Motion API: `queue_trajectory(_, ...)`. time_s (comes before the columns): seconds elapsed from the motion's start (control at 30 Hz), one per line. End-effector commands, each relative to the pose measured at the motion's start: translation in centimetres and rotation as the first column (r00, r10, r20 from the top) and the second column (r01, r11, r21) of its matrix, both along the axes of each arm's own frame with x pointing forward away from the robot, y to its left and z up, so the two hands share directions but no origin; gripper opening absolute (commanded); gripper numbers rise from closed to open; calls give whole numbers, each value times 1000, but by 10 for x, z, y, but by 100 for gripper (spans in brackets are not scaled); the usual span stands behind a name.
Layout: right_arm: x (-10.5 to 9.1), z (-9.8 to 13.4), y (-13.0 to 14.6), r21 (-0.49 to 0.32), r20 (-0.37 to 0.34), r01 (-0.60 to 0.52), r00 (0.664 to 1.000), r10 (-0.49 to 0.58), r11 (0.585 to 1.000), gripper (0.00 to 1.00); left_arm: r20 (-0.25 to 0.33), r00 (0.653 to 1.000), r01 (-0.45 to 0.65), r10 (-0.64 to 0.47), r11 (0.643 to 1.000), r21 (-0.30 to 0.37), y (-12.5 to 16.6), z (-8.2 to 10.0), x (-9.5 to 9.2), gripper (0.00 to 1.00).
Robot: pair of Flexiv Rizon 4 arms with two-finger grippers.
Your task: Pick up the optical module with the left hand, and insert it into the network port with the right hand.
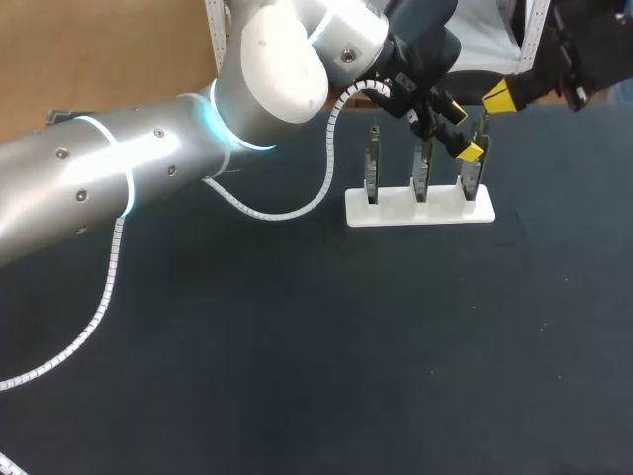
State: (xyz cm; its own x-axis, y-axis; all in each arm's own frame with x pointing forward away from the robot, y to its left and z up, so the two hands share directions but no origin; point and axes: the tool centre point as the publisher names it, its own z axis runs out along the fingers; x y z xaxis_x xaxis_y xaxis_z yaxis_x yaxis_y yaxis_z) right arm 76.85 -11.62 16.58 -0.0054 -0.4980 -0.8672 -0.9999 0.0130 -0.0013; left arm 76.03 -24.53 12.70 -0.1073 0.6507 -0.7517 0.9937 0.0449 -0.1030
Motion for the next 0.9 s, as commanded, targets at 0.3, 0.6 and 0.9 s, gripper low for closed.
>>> queue_trajectory(0.3,-1,-22,0,-25,-43,1,999,-2,1000,0,0,1000,-1,1,1000,2,0,0,0,100)
queue_trajectory(0.6,-4,-28,0,-31,-61,3,998,-5,1000,0,0,1000,-1,1,1000,2,0,0,0,100)
queue_trajectory(0.9,-7,-32,0,-37,-69,-3,998,1,999,0,0,1000,-1,1,1000,2,0,0,0,100)
